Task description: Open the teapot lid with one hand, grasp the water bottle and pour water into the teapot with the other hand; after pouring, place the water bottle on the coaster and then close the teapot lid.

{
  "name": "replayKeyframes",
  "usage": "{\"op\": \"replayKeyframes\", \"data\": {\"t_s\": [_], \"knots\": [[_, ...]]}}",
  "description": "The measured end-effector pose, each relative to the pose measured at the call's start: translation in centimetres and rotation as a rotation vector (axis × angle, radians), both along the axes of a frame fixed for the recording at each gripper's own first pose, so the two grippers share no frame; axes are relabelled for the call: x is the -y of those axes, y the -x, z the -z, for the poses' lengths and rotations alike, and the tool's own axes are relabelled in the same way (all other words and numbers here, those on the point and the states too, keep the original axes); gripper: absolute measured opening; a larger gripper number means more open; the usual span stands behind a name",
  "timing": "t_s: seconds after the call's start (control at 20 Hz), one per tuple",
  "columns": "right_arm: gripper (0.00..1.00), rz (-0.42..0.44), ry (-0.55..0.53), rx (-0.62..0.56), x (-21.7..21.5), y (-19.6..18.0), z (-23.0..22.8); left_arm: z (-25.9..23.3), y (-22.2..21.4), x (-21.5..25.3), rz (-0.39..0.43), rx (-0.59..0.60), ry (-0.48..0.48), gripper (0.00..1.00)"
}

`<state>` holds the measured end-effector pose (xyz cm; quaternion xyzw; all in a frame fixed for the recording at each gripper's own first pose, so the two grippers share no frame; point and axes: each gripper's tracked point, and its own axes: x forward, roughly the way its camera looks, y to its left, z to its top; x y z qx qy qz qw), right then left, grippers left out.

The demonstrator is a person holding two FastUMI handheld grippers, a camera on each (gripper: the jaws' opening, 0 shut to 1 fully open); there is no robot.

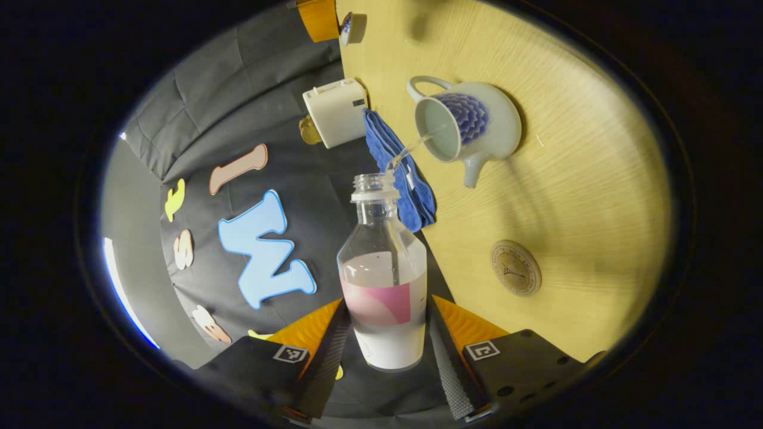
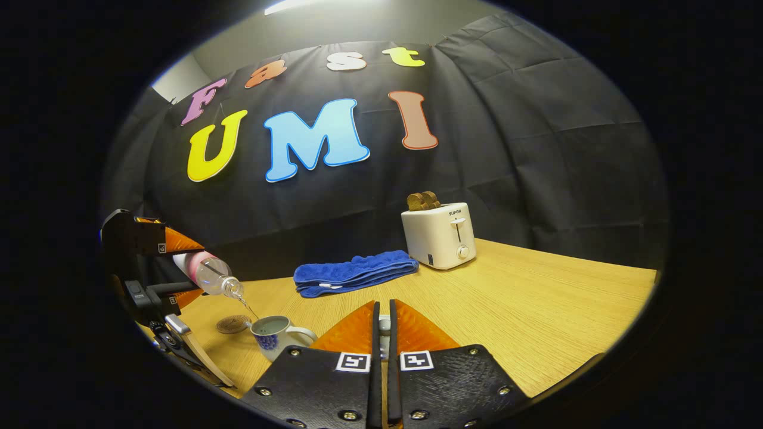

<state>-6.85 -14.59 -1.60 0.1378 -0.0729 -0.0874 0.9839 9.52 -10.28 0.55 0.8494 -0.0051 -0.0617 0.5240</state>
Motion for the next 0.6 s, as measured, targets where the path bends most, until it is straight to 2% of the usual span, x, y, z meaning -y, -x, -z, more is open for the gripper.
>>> {"op": "replayKeyframes", "data": {"t_s": [0.6], "knots": [[0.04, -0.004, -0.013, 0.007, 0.1, 0.1, -0.1, -1.4, 0.1, 0.2, 0.007, 0.027, -0.067, 0.86]]}}
